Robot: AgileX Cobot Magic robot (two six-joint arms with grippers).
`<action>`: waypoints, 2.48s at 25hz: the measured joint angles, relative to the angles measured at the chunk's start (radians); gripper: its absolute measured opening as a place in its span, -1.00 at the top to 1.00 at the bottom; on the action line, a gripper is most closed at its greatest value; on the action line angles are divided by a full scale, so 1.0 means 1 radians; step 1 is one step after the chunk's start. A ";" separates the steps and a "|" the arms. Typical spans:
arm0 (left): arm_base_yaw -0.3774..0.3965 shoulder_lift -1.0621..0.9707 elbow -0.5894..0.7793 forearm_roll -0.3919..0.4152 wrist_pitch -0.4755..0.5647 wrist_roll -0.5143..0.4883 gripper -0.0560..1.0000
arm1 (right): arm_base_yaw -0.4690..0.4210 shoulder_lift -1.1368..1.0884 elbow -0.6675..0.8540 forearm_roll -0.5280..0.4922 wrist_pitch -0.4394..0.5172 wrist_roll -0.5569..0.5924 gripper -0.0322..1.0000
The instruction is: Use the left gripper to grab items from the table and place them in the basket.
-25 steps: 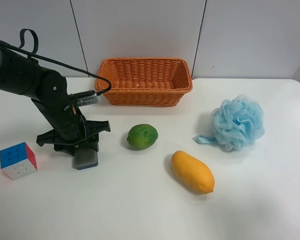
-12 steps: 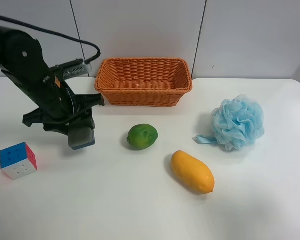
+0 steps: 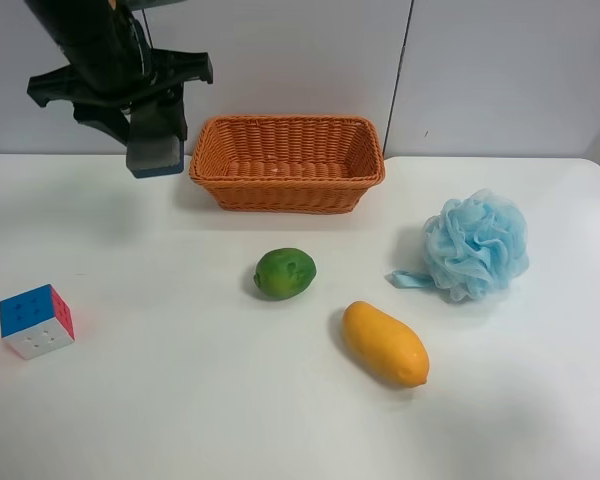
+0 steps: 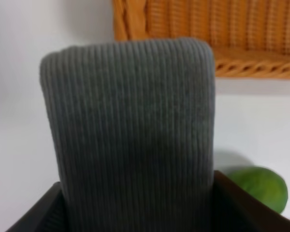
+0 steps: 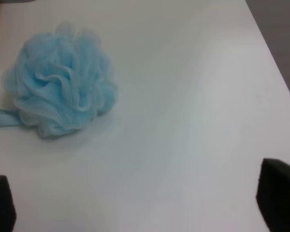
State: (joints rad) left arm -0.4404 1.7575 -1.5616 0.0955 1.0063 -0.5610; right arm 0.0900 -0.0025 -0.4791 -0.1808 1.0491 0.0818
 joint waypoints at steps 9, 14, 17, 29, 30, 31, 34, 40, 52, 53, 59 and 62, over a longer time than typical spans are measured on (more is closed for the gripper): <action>0.000 0.313 -0.433 -0.024 0.070 0.141 -0.14 | 0.000 0.000 0.000 0.000 0.000 0.000 -0.98; 0.000 0.432 -0.551 -0.029 0.007 0.172 -0.14 | 0.000 0.000 0.000 0.000 0.000 0.000 -0.98; 0.000 0.483 -0.560 -0.030 -0.066 0.175 -0.14 | 0.000 0.000 0.000 0.000 0.000 0.000 -0.98; 0.000 0.613 -0.562 -0.039 -0.246 0.178 -0.14 | 0.000 0.000 0.000 0.000 0.000 0.000 -0.98; 0.000 0.621 -0.562 -0.041 -0.254 0.178 -0.14 | 0.000 0.000 0.000 0.000 0.000 0.000 -0.98; 0.000 0.629 -0.562 -0.046 -0.259 0.178 -0.14 | 0.000 0.000 0.000 0.000 0.000 0.000 -0.98; 0.000 0.647 -0.562 -0.071 -0.264 0.178 -0.14 | 0.000 0.000 0.000 0.000 0.000 0.000 -0.98; 0.000 0.654 -0.562 -0.096 -0.269 0.178 -0.58 | 0.000 0.000 0.000 0.000 0.000 0.000 -0.98; 0.042 0.492 -0.562 -0.096 -0.095 0.209 -0.99 | 0.000 0.000 0.000 0.000 0.000 0.000 -0.98; 0.043 0.475 -0.562 -0.096 -0.063 0.214 -0.99 | 0.000 0.000 0.000 0.000 0.000 0.000 -0.98; 0.046 0.379 -0.562 -0.081 0.123 0.223 -0.99 | 0.000 0.000 0.000 0.000 0.000 0.000 -0.98; 0.045 0.350 -0.562 -0.059 0.195 0.230 -0.99 | 0.000 0.000 0.000 0.000 0.000 0.000 -0.98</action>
State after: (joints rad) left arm -0.3953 2.1080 -2.1235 0.0365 1.2008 -0.3310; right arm 0.0900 -0.0025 -0.4791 -0.1808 1.0491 0.0818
